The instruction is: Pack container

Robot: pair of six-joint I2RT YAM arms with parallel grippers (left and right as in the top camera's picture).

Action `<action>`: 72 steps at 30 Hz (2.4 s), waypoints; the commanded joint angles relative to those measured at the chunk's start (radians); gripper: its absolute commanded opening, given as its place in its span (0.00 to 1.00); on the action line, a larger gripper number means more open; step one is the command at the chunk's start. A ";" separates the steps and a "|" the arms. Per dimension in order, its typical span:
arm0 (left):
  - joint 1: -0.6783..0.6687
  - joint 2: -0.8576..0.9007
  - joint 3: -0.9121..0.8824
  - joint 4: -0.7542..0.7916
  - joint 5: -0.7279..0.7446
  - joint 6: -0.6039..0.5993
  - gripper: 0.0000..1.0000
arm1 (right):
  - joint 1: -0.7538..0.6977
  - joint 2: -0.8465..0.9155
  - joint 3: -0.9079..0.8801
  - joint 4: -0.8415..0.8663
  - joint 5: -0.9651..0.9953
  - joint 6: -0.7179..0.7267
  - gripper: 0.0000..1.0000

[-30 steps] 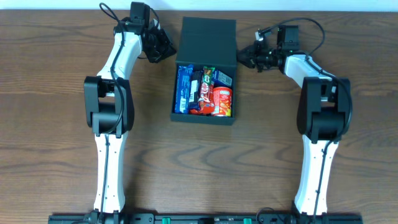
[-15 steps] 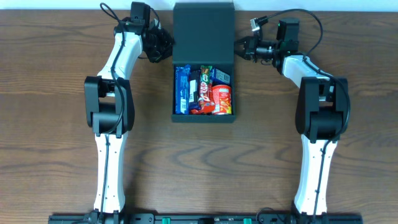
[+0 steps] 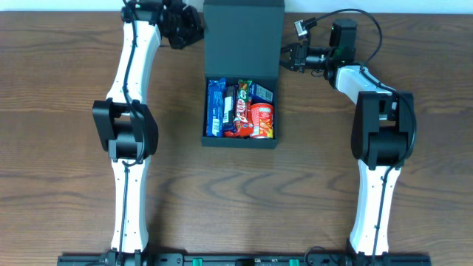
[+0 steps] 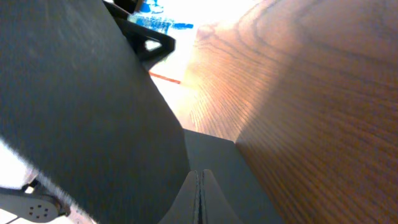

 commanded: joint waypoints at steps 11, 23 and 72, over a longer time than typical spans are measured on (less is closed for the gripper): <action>-0.001 -0.010 0.290 -0.267 0.034 0.251 0.06 | 0.017 -0.225 0.026 0.021 -0.098 -0.005 0.01; 0.000 -0.010 0.531 -0.513 0.033 0.446 0.05 | 0.019 -0.317 0.026 0.021 -0.190 0.022 0.01; 0.003 -0.407 0.479 -0.765 -0.378 0.416 0.06 | 0.047 -0.826 0.026 -1.004 1.031 -0.724 0.01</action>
